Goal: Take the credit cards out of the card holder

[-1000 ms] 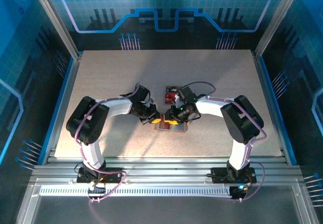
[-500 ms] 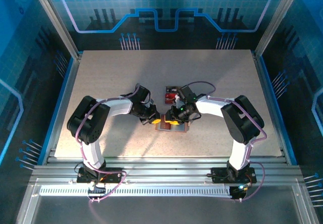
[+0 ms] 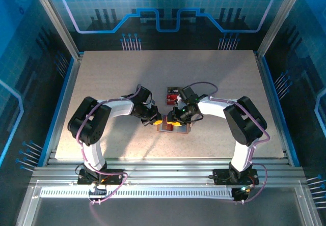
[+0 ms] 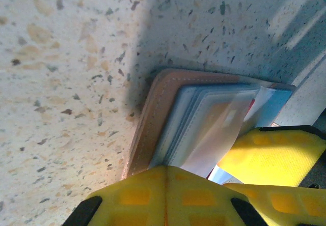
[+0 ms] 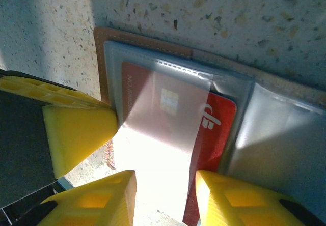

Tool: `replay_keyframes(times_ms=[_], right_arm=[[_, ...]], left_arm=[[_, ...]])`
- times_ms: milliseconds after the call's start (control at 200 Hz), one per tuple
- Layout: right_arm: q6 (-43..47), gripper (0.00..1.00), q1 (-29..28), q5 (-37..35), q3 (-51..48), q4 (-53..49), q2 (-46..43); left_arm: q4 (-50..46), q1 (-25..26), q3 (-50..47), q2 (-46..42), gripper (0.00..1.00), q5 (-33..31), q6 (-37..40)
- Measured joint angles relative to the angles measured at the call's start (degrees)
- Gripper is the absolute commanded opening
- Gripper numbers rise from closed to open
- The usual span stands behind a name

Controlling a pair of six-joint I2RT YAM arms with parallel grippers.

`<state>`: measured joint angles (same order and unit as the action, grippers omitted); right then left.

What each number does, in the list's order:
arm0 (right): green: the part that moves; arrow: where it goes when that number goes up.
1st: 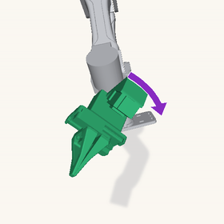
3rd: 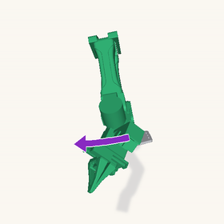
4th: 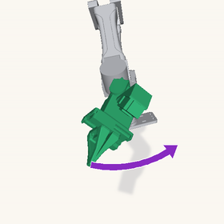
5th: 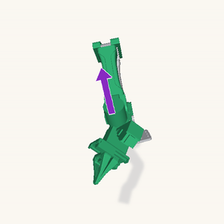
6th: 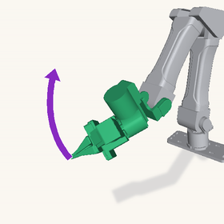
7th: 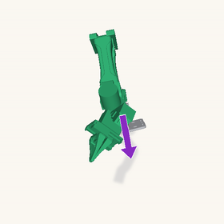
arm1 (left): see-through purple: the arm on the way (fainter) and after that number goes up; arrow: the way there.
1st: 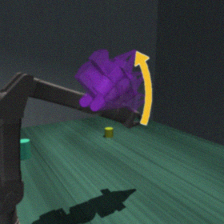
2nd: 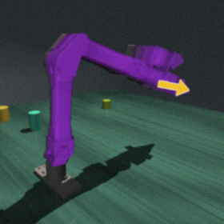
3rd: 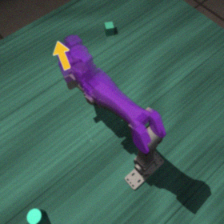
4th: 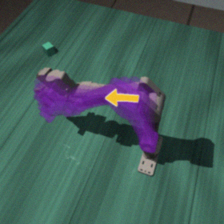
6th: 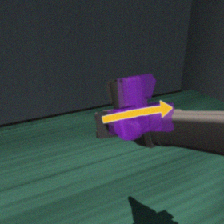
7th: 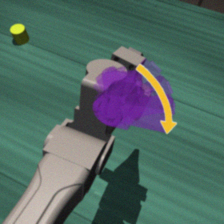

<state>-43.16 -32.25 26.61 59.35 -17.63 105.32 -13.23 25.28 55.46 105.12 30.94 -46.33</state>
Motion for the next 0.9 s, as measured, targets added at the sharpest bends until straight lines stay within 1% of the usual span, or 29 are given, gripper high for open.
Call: replay_keyframes(times_ms=[415, 600, 900], right_arm=[[0.85, 0.37, 0.04, -1.79, 0.0, -2.54, -1.6], [0.66, 0.37, 0.17, -1.33, -0.37, -1.4, -2.71], [-0.31, 0.36, 1.92, -0.17, -3.39, 1.07, -3.76]], left_arm=[[0.0, 0.0, 0.0, 0.0, 0.07, 0.0, 0.15], [-0.96, 0.0, 0.76, 0.0, 0.08, -0.04, 0.17], [-3.17, 0.63, 3.54, -0.17, 0.08, -0.04, 0.2]])
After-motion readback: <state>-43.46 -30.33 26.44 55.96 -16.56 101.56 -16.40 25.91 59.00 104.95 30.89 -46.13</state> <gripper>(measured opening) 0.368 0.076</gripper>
